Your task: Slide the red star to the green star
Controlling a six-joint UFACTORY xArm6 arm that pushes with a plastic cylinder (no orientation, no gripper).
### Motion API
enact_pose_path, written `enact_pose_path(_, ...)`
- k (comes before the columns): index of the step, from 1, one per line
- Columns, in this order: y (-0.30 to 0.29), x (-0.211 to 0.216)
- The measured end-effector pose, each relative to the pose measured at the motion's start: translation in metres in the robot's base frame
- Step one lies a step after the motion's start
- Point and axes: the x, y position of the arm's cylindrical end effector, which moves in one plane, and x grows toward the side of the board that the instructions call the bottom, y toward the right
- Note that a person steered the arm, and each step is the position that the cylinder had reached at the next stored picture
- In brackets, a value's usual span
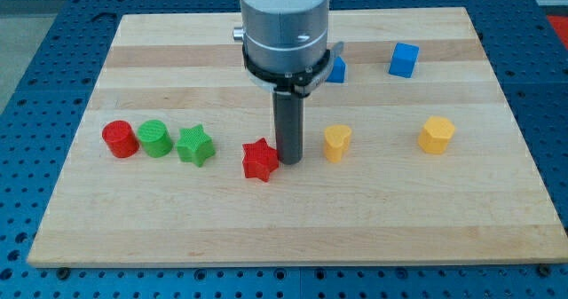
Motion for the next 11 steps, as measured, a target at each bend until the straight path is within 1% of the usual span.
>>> enact_pose_path(1, 0.002, 0.021)
enact_pose_path(2, 0.012, 0.033)
enact_pose_path(3, -0.014, 0.042)
enact_pose_path(5, -0.053, 0.036)
enact_pose_path(6, -0.055, 0.035)
enact_pose_path(8, -0.009, 0.034)
enact_pose_path(9, -0.004, 0.024)
enact_pose_path(11, -0.039, 0.017)
